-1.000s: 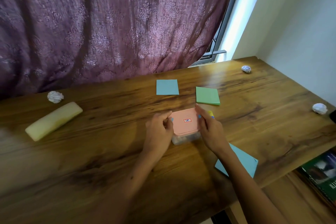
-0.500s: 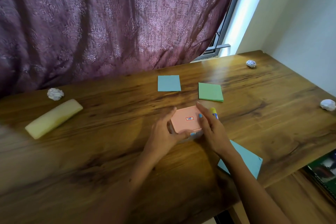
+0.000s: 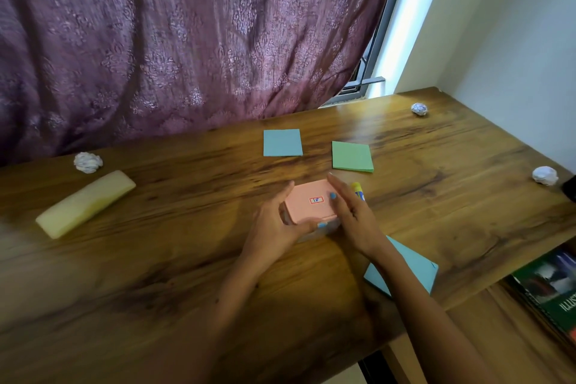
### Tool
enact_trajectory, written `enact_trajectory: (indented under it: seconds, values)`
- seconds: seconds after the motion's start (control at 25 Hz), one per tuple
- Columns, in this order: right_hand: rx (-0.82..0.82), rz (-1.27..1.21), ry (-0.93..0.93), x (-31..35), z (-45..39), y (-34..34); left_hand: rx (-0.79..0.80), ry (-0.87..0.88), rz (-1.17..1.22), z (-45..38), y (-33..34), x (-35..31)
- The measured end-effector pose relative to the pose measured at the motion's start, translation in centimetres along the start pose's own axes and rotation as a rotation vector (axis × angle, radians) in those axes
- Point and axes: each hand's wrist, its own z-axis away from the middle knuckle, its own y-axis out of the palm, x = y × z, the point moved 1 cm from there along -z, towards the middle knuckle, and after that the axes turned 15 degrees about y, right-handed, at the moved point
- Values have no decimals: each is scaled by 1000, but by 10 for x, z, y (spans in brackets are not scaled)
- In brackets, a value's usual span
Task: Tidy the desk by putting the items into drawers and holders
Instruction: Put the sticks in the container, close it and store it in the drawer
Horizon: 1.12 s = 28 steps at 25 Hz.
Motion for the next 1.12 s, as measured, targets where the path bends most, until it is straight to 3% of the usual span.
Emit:
enact_trajectory:
  seconds: [0.12, 0.28, 0.52, 0.68, 0.88, 1.12]
  values:
    - [-52, -6, 38, 8, 10, -7, -13, -15, -9, 9, 0, -7]
    - [-241, -105, 33, 2, 23, -12, -183, -97, 89, 22, 0, -9]
    - [-350, -52, 61, 3, 33, -3, -190, -172, 289, 28, 5, -3]
    - [-367, -125, 127, 8, 52, 1, -288, -170, 346, 38, 4, -5]
    - [-477, -186, 124, 2, 108, -9, -248, -125, 429, 79, 3, -25]
    - [-536, -84, 131, -24, 174, -51, -161, -82, 509, 128, 40, -63]
